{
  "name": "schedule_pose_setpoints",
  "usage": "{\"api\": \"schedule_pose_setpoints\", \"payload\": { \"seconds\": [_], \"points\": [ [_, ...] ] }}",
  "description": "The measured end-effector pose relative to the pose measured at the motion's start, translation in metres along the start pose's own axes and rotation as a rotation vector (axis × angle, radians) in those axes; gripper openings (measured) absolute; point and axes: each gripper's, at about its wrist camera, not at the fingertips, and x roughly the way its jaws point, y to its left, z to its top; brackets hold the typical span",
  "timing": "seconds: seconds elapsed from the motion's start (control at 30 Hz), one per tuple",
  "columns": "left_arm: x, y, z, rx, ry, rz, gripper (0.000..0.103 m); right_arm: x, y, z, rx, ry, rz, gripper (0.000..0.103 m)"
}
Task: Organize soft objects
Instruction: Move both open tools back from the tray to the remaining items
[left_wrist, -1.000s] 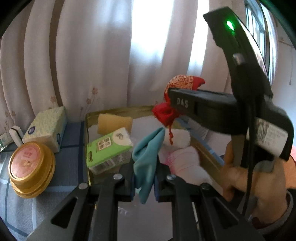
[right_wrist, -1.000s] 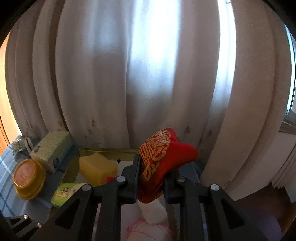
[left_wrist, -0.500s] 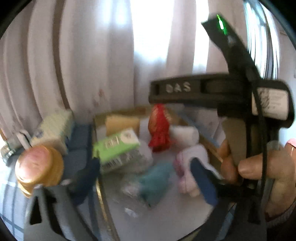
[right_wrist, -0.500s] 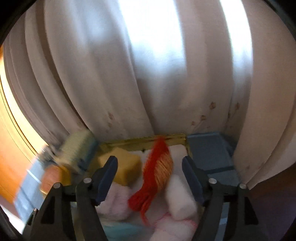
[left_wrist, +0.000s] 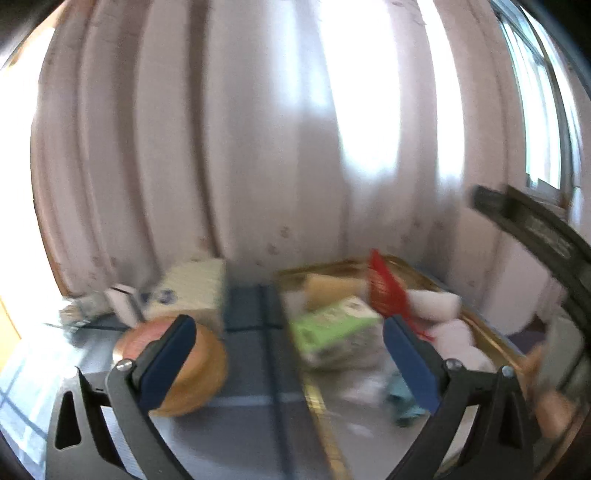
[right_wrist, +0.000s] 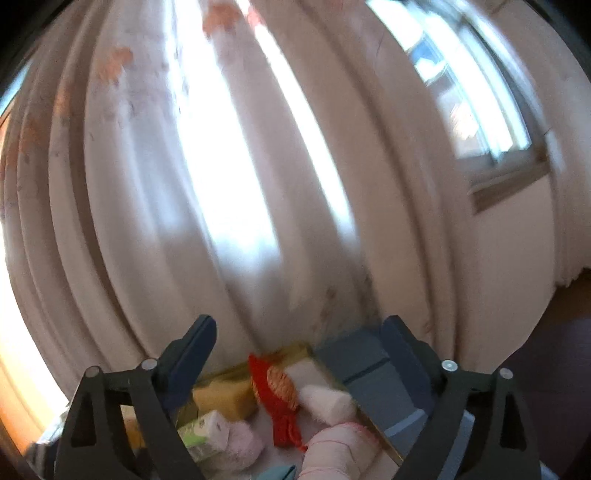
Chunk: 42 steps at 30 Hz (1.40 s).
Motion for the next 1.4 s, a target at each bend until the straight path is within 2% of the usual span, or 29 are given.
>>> {"api": "schedule_pose_setpoints", "payload": {
  "seconds": [0.07, 0.3, 0.57, 0.97, 1.4],
  "points": [
    [-0.003, 0.013, 0.000, -0.004, -0.035, 0.061, 0.102, -0.012, 0.010, -0.005, -0.010, -0.061, -0.019, 0.099],
    [-0.007, 0.065, -0.002, -0.012, -0.129, 0.243, 0.102, -0.042, 0.048, -0.025, -0.045, -0.214, -0.034, 0.100],
    [-0.008, 0.106, -0.008, -0.007, -0.193, 0.368, 0.102, -0.056, 0.077, -0.042, -0.043, -0.219, 0.016, 0.100],
    [-0.012, 0.146, -0.018, -0.051, -0.202, 0.411, 0.102, -0.056, 0.128, -0.064, -0.116, -0.192, 0.037, 0.100],
    [-0.007, 0.201, -0.024, -0.130, -0.147, 0.436, 0.102, -0.044, 0.172, -0.080, -0.095, -0.107, 0.056, 0.100]
  ]
}}
